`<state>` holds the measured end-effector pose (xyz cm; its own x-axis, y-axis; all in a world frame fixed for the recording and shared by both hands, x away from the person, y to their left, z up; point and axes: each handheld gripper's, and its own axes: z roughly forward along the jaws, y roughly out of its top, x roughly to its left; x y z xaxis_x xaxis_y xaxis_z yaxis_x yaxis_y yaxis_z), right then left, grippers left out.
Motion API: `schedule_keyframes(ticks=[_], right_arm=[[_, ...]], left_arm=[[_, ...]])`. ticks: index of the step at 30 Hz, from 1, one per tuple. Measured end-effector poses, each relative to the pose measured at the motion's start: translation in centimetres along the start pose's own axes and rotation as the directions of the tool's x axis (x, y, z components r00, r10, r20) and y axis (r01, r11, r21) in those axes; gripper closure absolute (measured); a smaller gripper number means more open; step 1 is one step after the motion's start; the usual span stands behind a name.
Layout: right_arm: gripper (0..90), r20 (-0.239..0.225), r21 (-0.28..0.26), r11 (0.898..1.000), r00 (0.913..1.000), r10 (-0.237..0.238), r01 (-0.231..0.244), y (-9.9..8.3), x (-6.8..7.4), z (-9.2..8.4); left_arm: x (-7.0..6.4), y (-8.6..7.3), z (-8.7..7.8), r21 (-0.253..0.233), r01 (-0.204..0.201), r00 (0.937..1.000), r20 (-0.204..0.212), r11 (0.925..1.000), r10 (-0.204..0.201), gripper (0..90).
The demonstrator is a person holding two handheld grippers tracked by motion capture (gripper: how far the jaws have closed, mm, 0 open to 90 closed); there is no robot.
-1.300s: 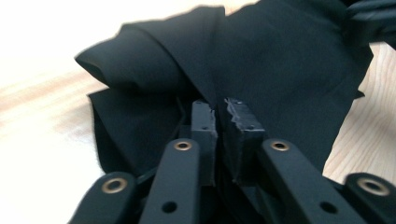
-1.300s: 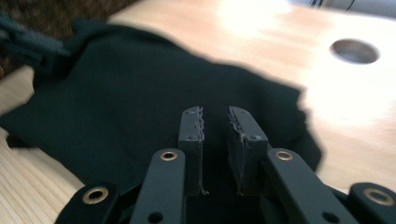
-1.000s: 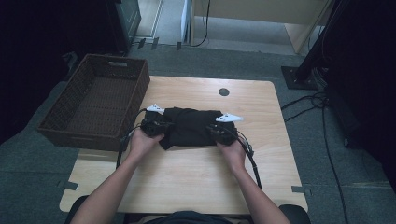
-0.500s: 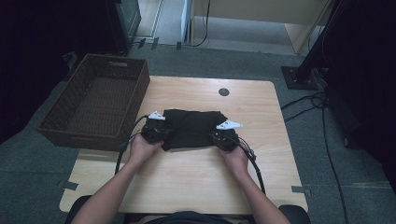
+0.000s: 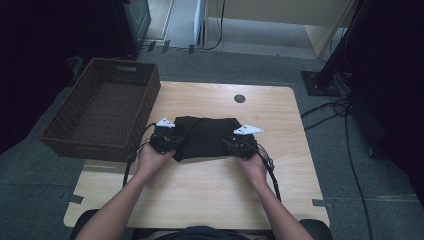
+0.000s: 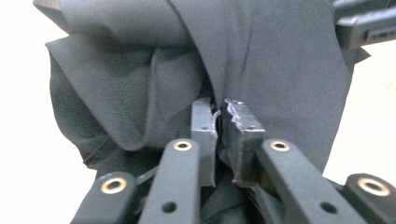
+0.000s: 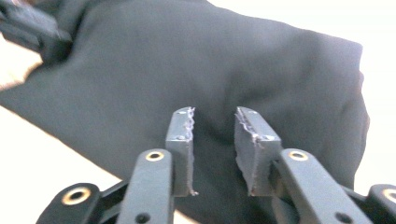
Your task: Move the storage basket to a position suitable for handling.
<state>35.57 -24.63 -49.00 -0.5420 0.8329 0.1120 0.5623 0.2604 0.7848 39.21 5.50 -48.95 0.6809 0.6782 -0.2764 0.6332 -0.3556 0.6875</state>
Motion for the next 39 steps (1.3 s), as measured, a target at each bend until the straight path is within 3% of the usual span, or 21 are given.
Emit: schedule_keyframes(ticks=[5,12,18,28,32,39], right_arm=[[58.6,0.012,-0.073,0.997,0.9998,-0.017,0.018,1.6,0.6,0.4],[55.8,0.028,-0.091,0.995,0.9991,-0.031,0.033,2.6,1.3,2.2],[52.4,0.033,-0.082,0.996,0.9988,-0.037,0.039,2.0,1.7,3.1],[52.9,0.045,-0.075,0.995,0.9969,-0.064,0.067,1.1,2.1,3.3],[53.0,0.042,-0.073,0.995,0.9973,-0.059,0.062,1.0,2.1,3.3],[54.7,0.039,-0.096,0.991,0.9956,-0.085,0.088,0.2,1.9,3.3]], left_arm=[[0.0,0.5,-0.5,-0.029,0.003,1.0,0.002,0.9996,-0.003,67.0],[0.0,2.0,-1.5,-0.062,0.004,1.0,-0.006,0.998,-0.004,59.1],[0.0,3.6,-2.0,-0.077,-0.014,0.9996,-0.027,0.9969,0.012,57.1],[0.7,6.1,0.0,-0.068,-0.037,0.9986,-0.039,0.997,0.035,56.8],[0.7,6.8,1.2,-0.045,-0.067,0.9967,-0.048,0.9967,0.065,56.6],[1.1,6.5,2.7,0.014,-0.103,0.9927,-0.061,0.9945,0.104,61.7]])
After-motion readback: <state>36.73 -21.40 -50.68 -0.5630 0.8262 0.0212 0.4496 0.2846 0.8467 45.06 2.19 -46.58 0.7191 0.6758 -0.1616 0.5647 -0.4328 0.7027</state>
